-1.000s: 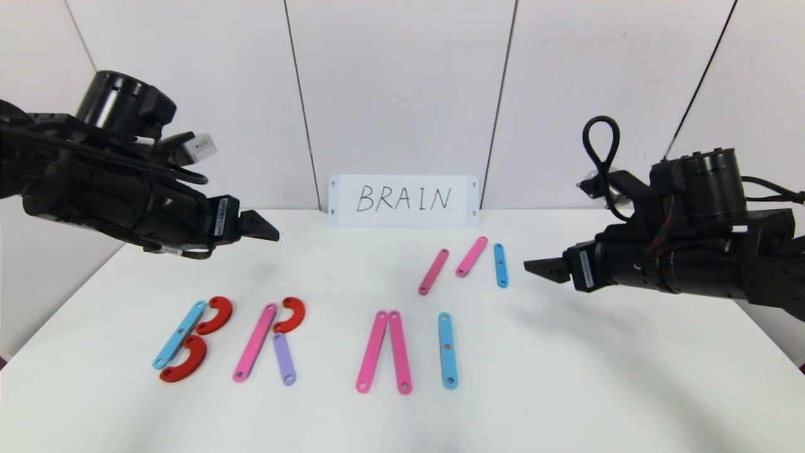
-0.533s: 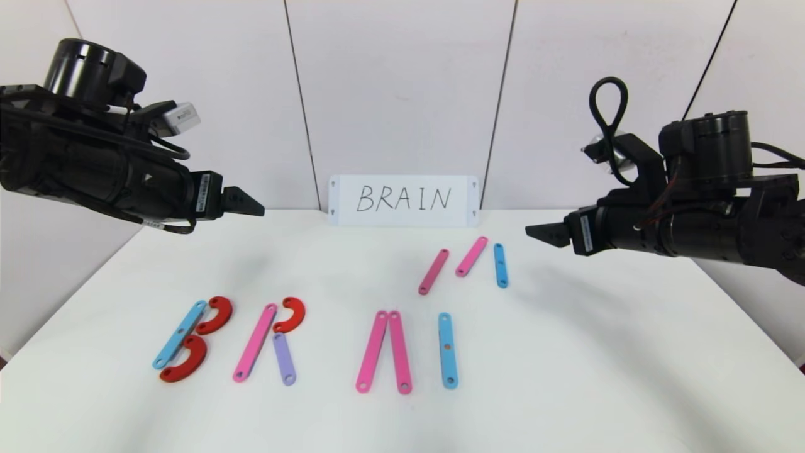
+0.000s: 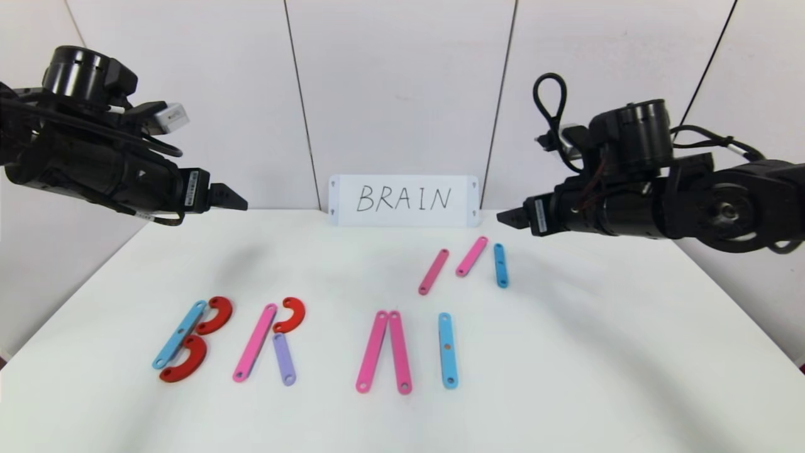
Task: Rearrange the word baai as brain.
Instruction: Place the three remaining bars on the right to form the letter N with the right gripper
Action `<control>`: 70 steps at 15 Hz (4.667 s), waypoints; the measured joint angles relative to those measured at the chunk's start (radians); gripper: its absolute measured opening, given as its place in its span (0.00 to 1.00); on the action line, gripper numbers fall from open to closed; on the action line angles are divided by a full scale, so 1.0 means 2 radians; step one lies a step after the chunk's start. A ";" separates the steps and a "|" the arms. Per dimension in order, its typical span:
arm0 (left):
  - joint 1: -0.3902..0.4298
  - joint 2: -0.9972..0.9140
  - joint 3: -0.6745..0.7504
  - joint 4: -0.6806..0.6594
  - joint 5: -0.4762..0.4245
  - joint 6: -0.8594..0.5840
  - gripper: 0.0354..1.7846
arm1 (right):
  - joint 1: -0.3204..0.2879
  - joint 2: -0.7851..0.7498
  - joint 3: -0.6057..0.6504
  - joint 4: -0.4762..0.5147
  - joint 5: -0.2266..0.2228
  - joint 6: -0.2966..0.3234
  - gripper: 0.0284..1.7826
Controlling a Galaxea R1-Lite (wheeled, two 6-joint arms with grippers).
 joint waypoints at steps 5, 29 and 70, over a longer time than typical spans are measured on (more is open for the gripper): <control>0.000 0.005 -0.001 -0.002 -0.023 0.000 0.97 | 0.034 0.086 -0.082 0.002 -0.066 0.071 0.97; 0.000 0.005 0.001 -0.004 -0.040 0.000 0.97 | 0.051 0.238 -0.146 0.001 -0.086 0.165 0.97; -0.006 0.006 0.003 -0.004 -0.040 0.000 0.97 | 0.087 0.099 0.035 0.008 -0.129 0.226 0.16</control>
